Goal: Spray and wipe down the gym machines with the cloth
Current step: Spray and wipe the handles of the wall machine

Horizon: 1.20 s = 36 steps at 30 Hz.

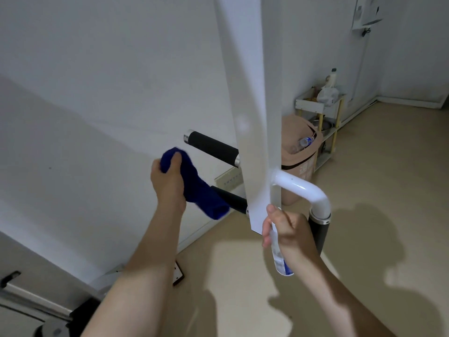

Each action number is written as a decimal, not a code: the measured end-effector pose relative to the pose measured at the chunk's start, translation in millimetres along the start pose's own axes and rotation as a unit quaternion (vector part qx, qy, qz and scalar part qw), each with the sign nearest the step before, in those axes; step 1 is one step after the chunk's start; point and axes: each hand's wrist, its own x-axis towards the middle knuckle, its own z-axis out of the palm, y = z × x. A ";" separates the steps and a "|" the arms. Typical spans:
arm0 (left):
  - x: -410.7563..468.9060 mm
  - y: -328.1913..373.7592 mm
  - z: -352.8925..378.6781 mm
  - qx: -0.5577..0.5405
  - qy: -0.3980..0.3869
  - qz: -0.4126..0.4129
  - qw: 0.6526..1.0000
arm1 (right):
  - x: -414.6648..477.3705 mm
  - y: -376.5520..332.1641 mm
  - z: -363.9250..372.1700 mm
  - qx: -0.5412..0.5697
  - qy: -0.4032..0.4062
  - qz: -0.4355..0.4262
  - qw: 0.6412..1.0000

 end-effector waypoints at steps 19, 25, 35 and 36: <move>4.4 -1.8 -3.6 -0.024 -0.050 -0.082 0.995 | -3.4 -34.8 55.8 -0.054 -0.021 -0.115 0.992; -6.4 63.6 -12.8 -0.157 -0.089 -0.055 0.982 | 10.2 -76.1 98.1 -0.101 0.028 -0.196 0.975; -16.5 89.5 -28.3 -0.157 -0.145 0.019 0.977 | 23.2 -72.2 117.1 -0.076 0.087 -0.148 0.982; -16.7 92.4 -29.0 -0.153 -0.146 0.027 0.977 | 24.5 -71.7 116.9 -0.075 0.088 -0.138 0.984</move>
